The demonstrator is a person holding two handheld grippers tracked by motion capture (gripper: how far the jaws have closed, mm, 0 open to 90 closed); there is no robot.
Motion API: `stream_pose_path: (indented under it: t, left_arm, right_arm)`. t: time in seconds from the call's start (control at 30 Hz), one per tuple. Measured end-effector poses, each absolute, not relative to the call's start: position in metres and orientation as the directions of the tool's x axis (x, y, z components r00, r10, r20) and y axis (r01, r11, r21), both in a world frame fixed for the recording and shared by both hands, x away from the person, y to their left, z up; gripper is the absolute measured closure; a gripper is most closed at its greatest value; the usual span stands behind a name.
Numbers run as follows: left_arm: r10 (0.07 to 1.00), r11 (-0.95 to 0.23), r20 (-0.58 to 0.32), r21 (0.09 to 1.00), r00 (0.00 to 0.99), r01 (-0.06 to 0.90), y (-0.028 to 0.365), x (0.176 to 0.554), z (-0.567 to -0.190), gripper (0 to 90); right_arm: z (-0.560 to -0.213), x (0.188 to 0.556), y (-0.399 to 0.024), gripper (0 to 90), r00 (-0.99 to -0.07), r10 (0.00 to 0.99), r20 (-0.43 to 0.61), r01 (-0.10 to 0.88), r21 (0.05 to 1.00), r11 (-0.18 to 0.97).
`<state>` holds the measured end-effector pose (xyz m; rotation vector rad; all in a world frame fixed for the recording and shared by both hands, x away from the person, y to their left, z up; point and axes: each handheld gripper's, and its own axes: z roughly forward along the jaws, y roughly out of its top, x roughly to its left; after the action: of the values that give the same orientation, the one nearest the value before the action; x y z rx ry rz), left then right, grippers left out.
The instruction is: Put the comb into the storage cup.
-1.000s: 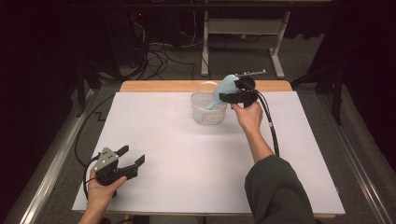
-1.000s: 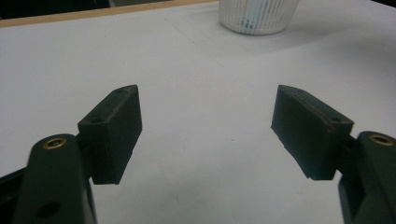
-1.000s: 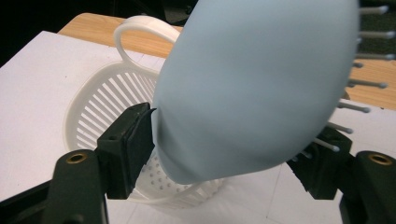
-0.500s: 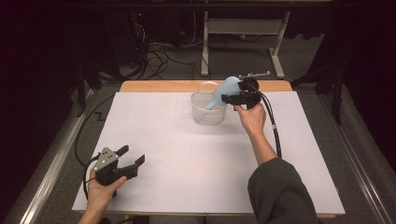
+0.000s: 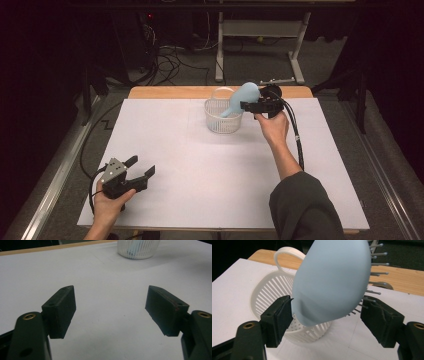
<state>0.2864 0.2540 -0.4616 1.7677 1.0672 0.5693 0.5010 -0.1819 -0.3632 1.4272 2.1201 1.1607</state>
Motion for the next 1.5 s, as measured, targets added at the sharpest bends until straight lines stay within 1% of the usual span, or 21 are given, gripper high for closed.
stream_pose_path:
  t: [0.37, 0.6, 1.5]
  left_arm:
    - [0.858, -0.158, -0.079, 0.899, 0.507, 0.408, 0.254, 0.286, -0.461, 25.6]
    - [0.858, -0.157, -0.080, 0.900, 0.507, 0.407, 0.254, 0.286, -0.461, 25.6]
    - [0.862, -0.153, -0.079, 0.902, 0.502, 0.404, 0.254, 0.285, -0.460, 25.6]
  right_arm:
    - [-0.358, 0.493, -0.190, 26.3, -0.444, 0.884, 0.150, 0.594, 0.787, 0.165]
    - [-0.356, 0.486, -0.191, 26.3, -0.459, 0.880, 0.119, 0.573, 0.797, 0.191]
    - [-0.350, 0.465, -0.203, 26.5, -0.482, 0.870, 0.105, 0.531, 0.825, 0.195]
